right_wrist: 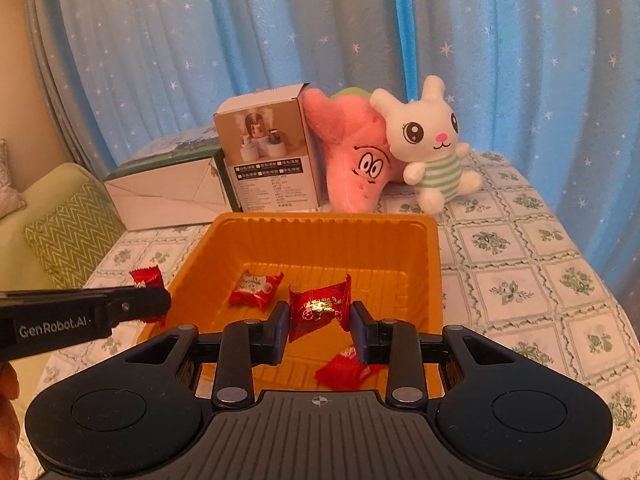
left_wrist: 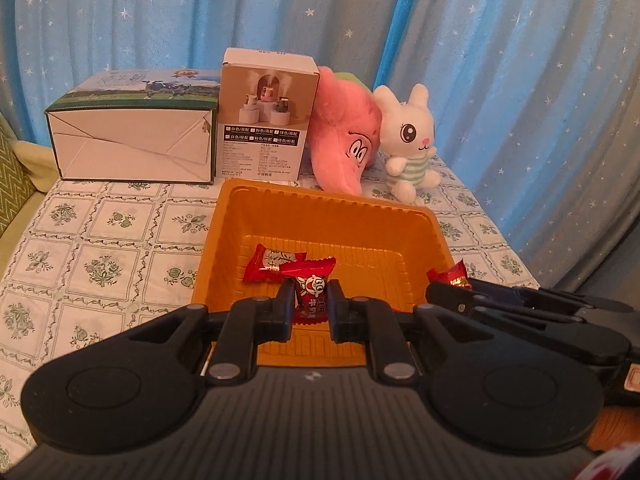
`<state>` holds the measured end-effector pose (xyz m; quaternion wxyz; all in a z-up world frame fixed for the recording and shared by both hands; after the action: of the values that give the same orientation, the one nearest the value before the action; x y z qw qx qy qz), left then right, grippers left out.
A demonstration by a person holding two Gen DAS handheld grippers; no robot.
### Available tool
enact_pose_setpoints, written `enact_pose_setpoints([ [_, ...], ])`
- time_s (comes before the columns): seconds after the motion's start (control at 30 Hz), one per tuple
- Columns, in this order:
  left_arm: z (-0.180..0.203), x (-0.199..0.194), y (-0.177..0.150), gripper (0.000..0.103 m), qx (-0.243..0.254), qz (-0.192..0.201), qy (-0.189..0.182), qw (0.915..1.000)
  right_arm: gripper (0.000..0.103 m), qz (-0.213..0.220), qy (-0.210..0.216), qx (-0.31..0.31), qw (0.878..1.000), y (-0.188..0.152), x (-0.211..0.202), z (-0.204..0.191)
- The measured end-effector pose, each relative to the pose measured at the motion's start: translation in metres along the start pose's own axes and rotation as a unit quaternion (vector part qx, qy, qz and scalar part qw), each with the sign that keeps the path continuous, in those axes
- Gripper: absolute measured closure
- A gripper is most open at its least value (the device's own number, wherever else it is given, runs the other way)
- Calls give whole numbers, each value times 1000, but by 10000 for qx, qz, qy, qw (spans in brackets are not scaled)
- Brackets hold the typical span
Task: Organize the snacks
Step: 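Carry both red candies into the orange basket and release them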
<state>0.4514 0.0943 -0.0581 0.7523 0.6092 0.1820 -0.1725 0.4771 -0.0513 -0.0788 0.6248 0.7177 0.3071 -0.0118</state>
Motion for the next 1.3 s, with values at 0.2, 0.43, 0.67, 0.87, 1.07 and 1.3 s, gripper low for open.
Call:
enact_pose_setpoints([
  [0.2,-6,22,-4,85,-45,-134,1,9999,70,-70,-59,107,9999,1,16,9],
  [0.43,-21,25,-7,71,-115,-189,113,9997,70,-197,-97,192,9996,-9,23,17],
  [0.67,-23,11,-5,71,-59,-101,99,9999,70,-288,4,318,9991,-12,29,13],
  [0.87,-26,-3,-10,71,-12,-93,174,9998,64,-170,418,614,9971,-3,35,2],
  [1.07,-31,-27,-22,63,-20,-75,303,9995,44,-94,347,763,9964,1,19,12],
  [1.3,-26,-69,-40,62,-85,-10,374,9993,44,-35,7,644,9979,-12,-40,31],
])
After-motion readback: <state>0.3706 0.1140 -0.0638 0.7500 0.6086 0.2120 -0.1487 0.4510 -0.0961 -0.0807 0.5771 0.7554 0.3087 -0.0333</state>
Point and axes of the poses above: each gripper's, at about its wrist camera, not at the fingertips, and x roughly the way its jaws point, z to its right, y to its top, the point moved 9 cm from there along x, roughly the way its jaws point, and after that the axes turned 14 degrees about z, right-handed, at the moved point
